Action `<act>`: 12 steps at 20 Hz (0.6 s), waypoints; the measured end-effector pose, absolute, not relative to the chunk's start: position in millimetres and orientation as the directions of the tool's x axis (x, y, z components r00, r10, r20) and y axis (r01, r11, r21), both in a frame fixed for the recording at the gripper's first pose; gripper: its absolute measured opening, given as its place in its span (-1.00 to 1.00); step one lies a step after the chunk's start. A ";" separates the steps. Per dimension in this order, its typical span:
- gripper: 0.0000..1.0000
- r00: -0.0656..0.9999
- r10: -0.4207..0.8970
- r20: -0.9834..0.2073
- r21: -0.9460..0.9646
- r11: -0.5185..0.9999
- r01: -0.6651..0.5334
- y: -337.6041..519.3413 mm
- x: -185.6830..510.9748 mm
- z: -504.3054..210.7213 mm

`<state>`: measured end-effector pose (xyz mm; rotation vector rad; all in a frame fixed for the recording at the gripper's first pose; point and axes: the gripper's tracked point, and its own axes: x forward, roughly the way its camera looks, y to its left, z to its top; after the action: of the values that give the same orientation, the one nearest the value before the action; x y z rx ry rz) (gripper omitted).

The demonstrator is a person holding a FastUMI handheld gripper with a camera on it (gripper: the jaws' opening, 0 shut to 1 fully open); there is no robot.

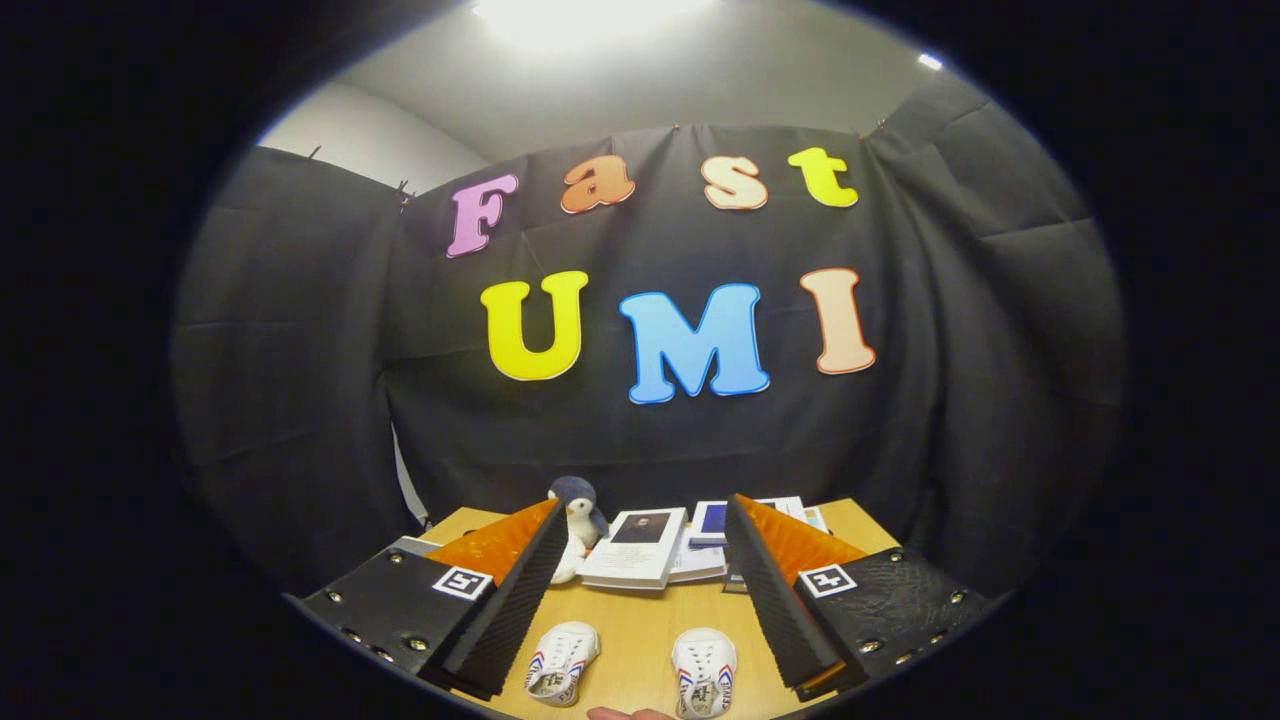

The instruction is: Open the storage box then place both shoes into the box .Put the left shoe in first, then the right shoe, with the right side of both shoes facing outward in a uniform manner.

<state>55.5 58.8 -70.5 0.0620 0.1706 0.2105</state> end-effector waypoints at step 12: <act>0.97 0.709 0.570 -0.415 0.340 0.820 -0.461 171.1 66.8 -181.3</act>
<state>66.8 171.1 -181.3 0.2179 0.5308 0.5774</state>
